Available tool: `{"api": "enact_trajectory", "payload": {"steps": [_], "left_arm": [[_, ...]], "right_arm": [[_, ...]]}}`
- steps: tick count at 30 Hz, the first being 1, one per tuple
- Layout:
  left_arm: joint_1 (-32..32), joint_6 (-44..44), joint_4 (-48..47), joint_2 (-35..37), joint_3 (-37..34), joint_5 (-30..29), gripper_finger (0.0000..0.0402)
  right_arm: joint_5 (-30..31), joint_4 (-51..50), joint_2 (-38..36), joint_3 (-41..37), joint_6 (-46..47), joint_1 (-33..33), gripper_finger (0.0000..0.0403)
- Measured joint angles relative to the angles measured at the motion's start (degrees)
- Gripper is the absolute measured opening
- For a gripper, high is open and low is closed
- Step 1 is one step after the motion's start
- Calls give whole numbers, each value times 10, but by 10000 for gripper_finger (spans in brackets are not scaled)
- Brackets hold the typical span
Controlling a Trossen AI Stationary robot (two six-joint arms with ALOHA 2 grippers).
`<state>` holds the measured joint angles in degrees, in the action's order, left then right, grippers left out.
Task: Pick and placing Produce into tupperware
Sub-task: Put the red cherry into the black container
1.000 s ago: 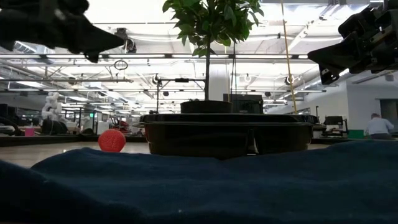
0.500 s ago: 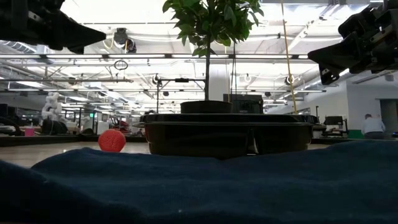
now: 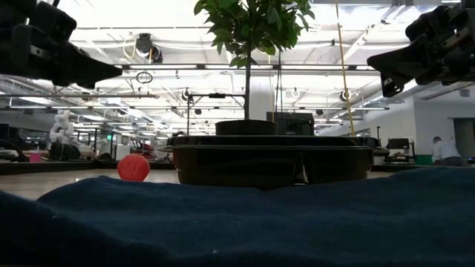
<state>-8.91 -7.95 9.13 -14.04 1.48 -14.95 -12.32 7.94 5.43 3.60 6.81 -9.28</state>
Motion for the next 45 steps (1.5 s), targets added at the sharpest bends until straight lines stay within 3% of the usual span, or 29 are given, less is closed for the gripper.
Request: {"api": "enact_trajectory", "payload": {"steps": [27,33,39,45], "left_arm": [[0,16,0,-2,0,-1,1],[0,12,2,-2,0,-1,1],[0,14,1,-2,0,-1,1],[0,20,-3,-2,0,-2,1]], "right_arm": [[-15,16,12,4,36,0,0],[-15,1,71,40,45,3,0],[-13,-44,165,109,35,47,0],[-9,-158,258,215,26,85,0]]}}
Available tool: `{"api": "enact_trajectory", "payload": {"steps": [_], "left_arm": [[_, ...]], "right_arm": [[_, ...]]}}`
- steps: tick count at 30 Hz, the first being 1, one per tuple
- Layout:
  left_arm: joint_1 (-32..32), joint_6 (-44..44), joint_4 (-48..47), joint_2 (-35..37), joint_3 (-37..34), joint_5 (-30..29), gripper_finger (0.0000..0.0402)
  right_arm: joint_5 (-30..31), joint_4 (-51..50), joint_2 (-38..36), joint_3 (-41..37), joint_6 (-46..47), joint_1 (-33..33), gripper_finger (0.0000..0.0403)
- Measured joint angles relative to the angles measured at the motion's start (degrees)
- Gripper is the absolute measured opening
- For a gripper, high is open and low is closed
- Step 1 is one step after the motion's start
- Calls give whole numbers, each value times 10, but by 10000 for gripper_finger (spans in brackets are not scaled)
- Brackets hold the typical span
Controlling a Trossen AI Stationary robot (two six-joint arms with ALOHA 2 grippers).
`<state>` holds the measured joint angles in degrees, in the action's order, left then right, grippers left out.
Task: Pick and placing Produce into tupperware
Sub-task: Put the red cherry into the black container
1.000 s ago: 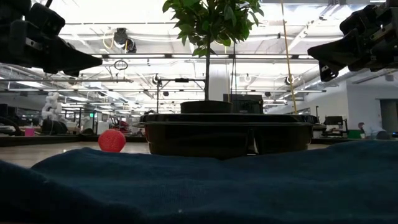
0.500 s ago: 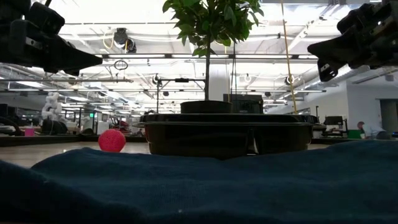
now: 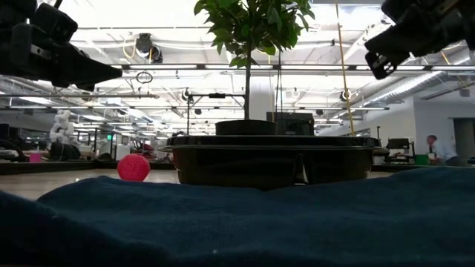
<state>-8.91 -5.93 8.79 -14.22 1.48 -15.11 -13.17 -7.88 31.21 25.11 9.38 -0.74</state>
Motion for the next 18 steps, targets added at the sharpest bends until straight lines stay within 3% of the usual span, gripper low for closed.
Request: {"api": "enact_trajectory", "payload": {"steps": [5,18], "left_arm": [[0,5,-1,0,0,0,1],[0,17,0,0,0,0,1]], "right_arm": [[44,-113,66,78,0,26,0],[46,-264,228,183,62,100,0]]}}
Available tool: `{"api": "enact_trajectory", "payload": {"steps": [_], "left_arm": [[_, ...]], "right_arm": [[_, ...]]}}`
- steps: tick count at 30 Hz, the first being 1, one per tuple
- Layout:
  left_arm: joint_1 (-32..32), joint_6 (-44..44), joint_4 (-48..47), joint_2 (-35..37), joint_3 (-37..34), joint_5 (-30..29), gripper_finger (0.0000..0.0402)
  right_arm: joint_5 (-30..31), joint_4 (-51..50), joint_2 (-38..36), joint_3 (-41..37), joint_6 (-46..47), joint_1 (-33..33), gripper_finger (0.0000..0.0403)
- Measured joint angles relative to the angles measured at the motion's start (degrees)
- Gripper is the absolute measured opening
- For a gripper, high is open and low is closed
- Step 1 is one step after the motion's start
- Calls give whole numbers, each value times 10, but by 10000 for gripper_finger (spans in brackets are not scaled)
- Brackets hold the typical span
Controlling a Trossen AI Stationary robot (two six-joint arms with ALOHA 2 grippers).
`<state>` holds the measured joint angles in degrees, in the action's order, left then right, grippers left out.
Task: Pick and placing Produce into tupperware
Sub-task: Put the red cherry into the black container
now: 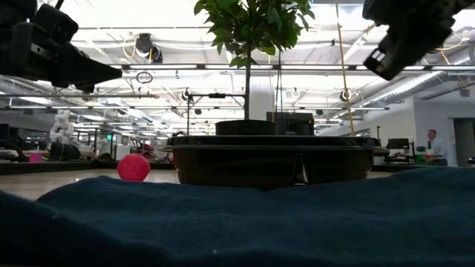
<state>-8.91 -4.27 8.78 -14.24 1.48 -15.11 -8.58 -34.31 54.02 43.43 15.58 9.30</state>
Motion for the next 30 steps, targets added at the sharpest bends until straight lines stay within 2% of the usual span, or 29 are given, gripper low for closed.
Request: {"api": "enact_trajectory", "payload": {"steps": [9,19,24,30], "left_arm": [[0,3,0,0,0,0,1],[0,3,0,0,0,0,1],[0,4,0,0,0,0,1],[0,6,0,0,0,0,1]], "right_arm": [[28,-14,64,2,114,17,0],[28,-52,71,2,167,17,12],[23,-52,71,2,162,17,64],[23,-52,71,2,138,17,164]]}}
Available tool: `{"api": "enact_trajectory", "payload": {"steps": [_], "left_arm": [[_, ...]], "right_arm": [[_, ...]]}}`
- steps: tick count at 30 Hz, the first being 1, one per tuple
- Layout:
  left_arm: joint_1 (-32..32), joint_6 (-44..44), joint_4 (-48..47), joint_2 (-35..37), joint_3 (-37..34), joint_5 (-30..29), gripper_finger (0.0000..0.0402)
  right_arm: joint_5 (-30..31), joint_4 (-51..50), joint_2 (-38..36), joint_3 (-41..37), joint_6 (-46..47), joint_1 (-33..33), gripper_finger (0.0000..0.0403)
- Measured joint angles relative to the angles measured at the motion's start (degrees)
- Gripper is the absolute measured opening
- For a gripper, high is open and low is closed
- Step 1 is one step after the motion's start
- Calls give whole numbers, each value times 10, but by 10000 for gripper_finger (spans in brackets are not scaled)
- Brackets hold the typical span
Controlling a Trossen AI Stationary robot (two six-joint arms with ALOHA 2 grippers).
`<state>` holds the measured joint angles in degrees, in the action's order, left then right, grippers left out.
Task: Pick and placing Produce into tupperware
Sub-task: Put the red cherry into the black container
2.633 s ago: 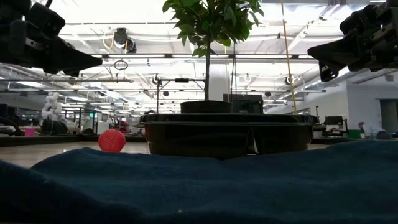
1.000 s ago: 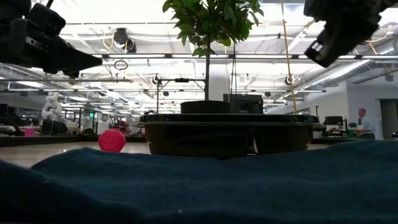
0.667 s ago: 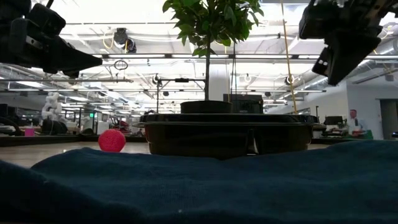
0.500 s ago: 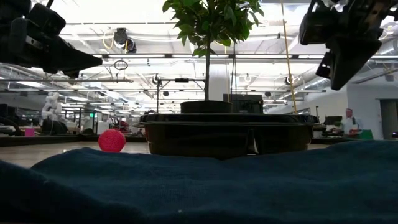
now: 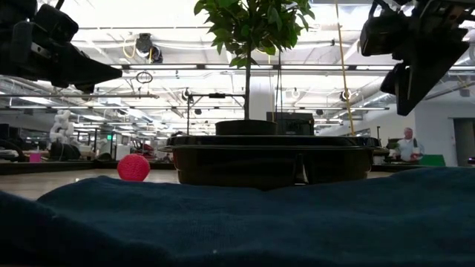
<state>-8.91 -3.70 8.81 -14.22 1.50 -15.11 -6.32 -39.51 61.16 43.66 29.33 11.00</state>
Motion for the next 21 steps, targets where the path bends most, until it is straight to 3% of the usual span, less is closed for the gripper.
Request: {"api": "enact_trajectory", "payload": {"steps": [5,9,21], "left_arm": [[0,1,0,0,0,0,1],[0,2,-1,0,0,0,1],[0,2,-1,0,0,0,1]], "right_arm": [[1,5,0,-10,-17,0,242],[1,20,0,-42,-17,0,275],[5,138,0,-142,44,0,280]]}}
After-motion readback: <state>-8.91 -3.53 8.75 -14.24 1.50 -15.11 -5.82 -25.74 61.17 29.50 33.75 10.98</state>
